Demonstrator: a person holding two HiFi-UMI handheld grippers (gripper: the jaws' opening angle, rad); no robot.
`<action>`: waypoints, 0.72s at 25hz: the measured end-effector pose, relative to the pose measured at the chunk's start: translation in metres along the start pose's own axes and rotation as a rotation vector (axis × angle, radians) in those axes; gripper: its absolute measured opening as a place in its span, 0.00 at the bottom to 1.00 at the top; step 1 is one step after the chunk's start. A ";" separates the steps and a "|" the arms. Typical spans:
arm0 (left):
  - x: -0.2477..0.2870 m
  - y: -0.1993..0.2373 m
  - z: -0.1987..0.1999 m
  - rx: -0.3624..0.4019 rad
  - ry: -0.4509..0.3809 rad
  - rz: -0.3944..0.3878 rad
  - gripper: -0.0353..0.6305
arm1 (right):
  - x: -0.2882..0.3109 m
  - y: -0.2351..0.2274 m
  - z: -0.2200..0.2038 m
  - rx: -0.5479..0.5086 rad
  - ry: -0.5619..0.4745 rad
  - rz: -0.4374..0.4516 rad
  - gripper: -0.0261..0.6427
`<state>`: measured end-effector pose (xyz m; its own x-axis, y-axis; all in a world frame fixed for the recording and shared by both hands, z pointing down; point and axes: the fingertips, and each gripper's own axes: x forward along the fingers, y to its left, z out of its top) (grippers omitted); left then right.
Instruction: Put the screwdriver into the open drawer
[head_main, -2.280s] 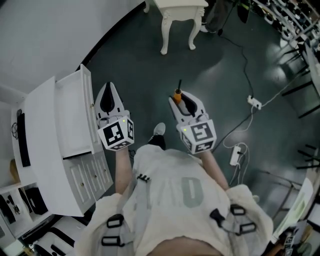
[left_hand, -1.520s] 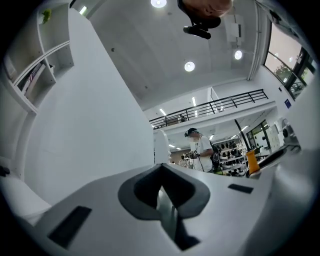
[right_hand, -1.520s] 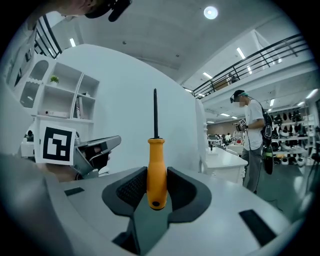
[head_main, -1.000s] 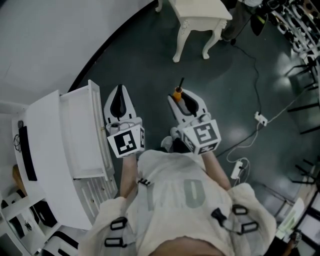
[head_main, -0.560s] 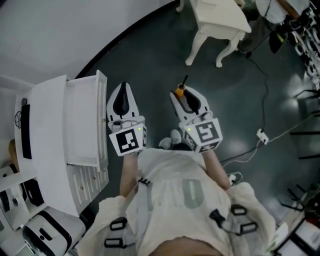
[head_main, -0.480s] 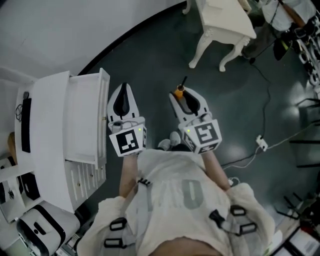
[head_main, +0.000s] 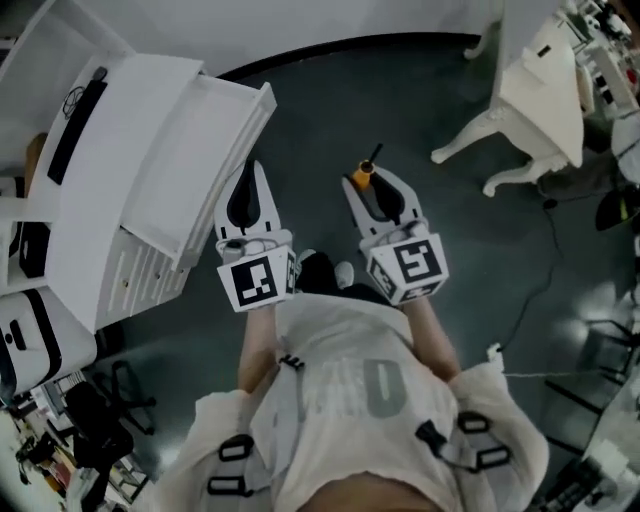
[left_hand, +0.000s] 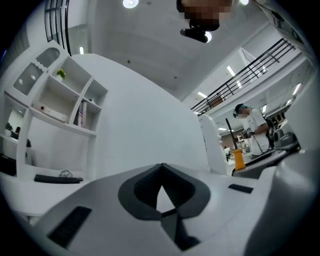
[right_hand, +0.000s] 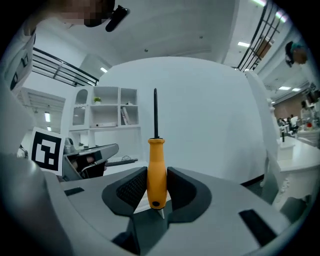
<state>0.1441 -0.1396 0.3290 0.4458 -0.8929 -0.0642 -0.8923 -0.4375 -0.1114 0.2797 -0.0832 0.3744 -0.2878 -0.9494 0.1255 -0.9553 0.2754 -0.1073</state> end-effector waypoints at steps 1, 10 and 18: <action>-0.006 0.010 -0.002 -0.004 0.007 0.042 0.06 | 0.006 0.007 -0.002 -0.001 0.008 0.037 0.21; -0.066 0.103 -0.016 -0.004 0.045 0.343 0.06 | 0.046 0.079 -0.015 -0.029 0.063 0.283 0.21; -0.086 0.158 -0.015 0.000 0.057 0.470 0.06 | 0.080 0.118 -0.008 -0.065 0.073 0.384 0.21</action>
<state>-0.0358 -0.1335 0.3316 -0.0114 -0.9985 -0.0529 -0.9964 0.0158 -0.0835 0.1436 -0.1253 0.3799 -0.6265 -0.7633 0.1581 -0.7791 0.6192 -0.0979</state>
